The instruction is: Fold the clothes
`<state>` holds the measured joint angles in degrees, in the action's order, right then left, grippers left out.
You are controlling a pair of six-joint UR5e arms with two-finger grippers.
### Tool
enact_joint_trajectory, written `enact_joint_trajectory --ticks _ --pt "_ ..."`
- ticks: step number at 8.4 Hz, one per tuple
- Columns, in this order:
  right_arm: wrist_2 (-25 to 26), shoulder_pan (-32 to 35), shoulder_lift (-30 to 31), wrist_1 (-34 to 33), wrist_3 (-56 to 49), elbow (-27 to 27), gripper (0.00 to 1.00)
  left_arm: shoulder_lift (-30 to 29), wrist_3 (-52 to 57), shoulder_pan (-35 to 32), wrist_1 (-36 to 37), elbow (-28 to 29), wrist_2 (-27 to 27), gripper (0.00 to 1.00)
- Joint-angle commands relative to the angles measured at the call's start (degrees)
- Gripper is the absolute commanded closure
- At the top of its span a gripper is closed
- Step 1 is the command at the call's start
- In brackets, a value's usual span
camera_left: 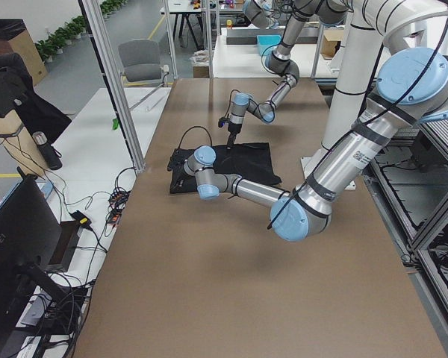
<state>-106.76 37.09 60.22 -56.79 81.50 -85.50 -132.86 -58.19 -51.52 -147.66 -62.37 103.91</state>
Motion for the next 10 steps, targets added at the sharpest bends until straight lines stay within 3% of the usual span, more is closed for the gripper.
enact_joint_trajectory --ticks 1,5,8,10 --pt "-0.6 0.4 5.2 -4.1 -1.7 -7.1 0.06 0.1 -0.3 0.1 -0.1 0.1 -0.1 0.06" --pt "-2.1 0.6 7.0 -2.6 -0.9 -15.5 0.06 0.2 -0.3 0.0 -0.2 0.0 0.0 0.06" --pt "-2.1 -2.1 7.9 -2.2 6.6 -16.5 0.06 0.3 -0.8 0.1 -0.5 -0.1 -0.1 0.06" --pt "-0.5 -4.7 13.8 4.9 9.3 -17.1 0.06 0.5 -0.6 0.0 -0.5 -0.1 -0.2 0.06"
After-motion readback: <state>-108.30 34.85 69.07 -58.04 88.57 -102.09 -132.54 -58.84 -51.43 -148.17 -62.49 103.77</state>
